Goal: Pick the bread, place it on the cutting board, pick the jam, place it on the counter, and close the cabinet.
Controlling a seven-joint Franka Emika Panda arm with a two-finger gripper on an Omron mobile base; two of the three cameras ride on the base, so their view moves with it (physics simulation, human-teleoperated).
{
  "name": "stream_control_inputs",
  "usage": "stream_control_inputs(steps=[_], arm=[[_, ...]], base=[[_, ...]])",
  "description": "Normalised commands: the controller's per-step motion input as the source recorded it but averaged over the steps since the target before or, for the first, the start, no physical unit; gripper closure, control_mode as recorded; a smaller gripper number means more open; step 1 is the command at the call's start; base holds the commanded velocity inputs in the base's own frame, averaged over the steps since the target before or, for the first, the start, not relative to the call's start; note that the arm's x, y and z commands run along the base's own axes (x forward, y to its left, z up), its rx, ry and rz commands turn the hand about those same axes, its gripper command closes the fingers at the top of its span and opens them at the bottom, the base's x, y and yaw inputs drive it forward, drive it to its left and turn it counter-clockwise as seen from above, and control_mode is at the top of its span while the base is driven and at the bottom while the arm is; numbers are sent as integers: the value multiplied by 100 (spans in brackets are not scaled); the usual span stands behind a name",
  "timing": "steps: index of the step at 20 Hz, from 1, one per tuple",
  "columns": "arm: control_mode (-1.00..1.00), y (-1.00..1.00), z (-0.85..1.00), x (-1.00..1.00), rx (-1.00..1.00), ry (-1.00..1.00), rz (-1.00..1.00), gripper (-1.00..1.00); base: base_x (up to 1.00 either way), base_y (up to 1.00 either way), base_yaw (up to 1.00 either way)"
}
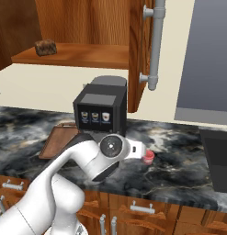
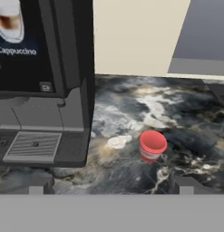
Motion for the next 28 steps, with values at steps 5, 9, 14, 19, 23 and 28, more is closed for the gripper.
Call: stream_control_inputs(steps=[5,9,14,19,23,28], arm=[[-100,23,24,0,0,0,0,-100],[-100,16,25,-10,0,0,0,-100],[-100,20,25,-12,0,0,0,-100],[-100,28,29,-7,0,0,0,-100],[-100,25,27,-18,0,0,0,-100],[-100,22,21,-21,0,0,0,-100]], base=[[0,0,0],[0,0,0],[0,0,0],[0,0,0],[0,0,0],[0,0,0]])
